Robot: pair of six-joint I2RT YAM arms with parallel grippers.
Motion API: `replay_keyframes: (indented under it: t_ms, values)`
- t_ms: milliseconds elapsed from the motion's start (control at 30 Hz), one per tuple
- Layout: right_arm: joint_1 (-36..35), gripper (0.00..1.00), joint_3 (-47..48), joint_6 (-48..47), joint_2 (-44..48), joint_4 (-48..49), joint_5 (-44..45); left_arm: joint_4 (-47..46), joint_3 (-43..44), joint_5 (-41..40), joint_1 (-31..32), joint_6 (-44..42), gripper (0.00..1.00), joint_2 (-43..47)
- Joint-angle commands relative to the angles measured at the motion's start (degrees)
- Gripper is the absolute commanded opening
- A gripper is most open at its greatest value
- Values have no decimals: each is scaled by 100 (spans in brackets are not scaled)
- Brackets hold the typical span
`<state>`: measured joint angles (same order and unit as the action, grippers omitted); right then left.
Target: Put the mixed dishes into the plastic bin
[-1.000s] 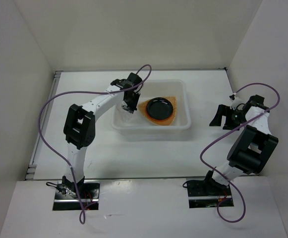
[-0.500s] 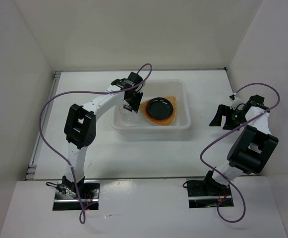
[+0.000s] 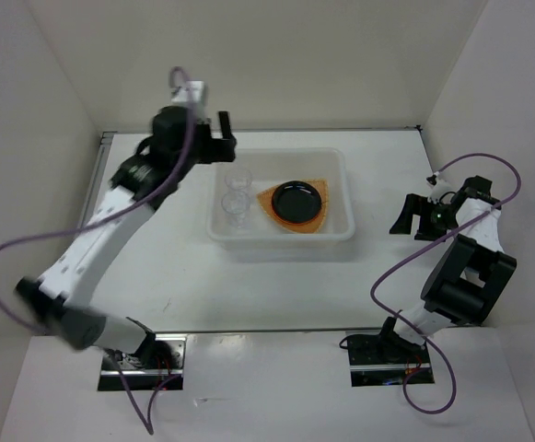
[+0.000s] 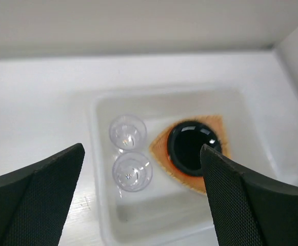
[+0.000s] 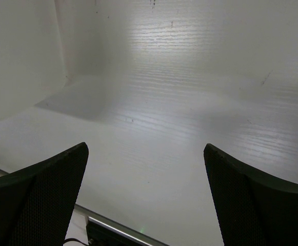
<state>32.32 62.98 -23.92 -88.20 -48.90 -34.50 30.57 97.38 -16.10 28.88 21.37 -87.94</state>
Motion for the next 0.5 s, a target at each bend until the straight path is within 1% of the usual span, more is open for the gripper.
replay_keyframes:
  t_ms: [0, 33, 67, 167, 267, 300, 333, 400, 467]
  values:
    - [47, 98, 12, 10, 365, 48, -4, -1350, -1358, -272, -312, 105, 100, 1733]
    - [47, 98, 12, 10, 365, 48, 57, -1352, -1719, -219, -383, 52, 100, 2302]
    - [47, 98, 12, 63, 365, 100, 58, -1230, -2219, -218, -540, 52, 100, 2525]
    - [47, 98, -40, 63, 479, 100, 58, -660, -2653, -218, -752, 254, 100, 3150]
    - [47, 98, -40, 63, 480, 153, 119, -578, -3259, -402, -945, 456, 100, 3756]
    - [47, 98, -40, 63, 480, 153, 119, -648, -3635, -481, -946, 456, 100, 3941]
    - [47, 98, -40, 63, 480, 153, 119, -718, -3813, -543, -946, 456, 100, 4334]
    - [47, 98, -40, 63, 480, 153, 119, -772, -3998, -631, -999, 456, 100, 4749]
    - [47, 98, -40, 63, 480, 153, 119, -641, -3999, -631, -1051, 395, 100, 4813]
